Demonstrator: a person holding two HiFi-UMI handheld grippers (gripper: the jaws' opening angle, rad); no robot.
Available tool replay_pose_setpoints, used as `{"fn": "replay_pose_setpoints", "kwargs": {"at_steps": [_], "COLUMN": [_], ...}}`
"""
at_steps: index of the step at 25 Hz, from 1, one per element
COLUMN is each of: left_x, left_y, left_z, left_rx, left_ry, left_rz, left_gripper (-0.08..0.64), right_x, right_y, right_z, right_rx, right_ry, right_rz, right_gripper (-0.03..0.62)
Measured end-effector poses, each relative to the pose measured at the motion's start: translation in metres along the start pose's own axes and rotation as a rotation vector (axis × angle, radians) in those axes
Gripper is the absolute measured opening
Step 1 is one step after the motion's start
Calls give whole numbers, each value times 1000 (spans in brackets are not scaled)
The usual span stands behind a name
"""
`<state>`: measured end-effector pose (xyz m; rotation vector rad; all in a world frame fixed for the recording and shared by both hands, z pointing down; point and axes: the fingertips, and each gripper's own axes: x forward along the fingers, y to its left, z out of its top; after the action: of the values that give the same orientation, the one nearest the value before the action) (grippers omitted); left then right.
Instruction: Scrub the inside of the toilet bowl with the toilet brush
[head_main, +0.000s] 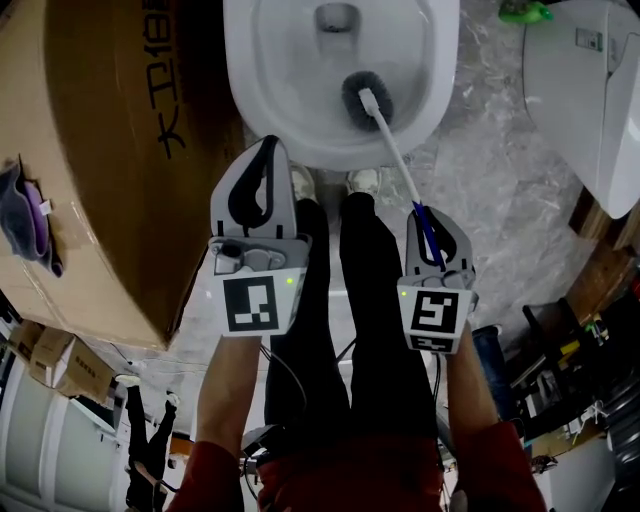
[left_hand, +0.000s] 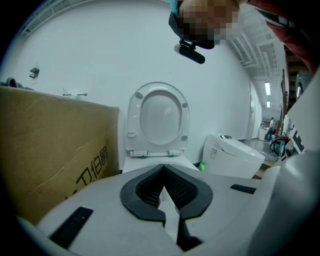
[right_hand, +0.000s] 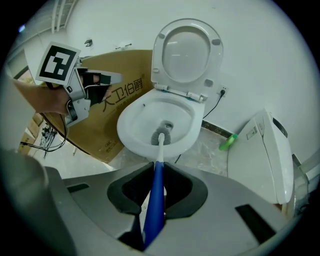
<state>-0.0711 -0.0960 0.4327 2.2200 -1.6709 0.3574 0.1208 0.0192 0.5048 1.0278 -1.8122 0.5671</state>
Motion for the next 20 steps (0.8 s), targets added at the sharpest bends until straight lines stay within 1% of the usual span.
{"fn": "replay_pose_setpoints", "kwargs": {"at_steps": [4,10,14,20], "left_x": [3,10,16,24], "left_y": [-3,-3,-1,5], "left_z": [1,3,5,8], "left_rx": [1,2,2,0], "left_ry": [4,6,8,8], "left_rz": [-1,-2,5,14], "left_gripper": [12,12,12,12], "right_x": [1,5,14,38], "right_y": [-22,-55,-71,-88], "right_z": [3,20,34,62], "right_rx": [2,-6,-19,-6], "right_ry": [-6,-38,-50,-81], "right_rz": [-62,-147,-172,-204], "right_gripper": [61,61,61,61]}}
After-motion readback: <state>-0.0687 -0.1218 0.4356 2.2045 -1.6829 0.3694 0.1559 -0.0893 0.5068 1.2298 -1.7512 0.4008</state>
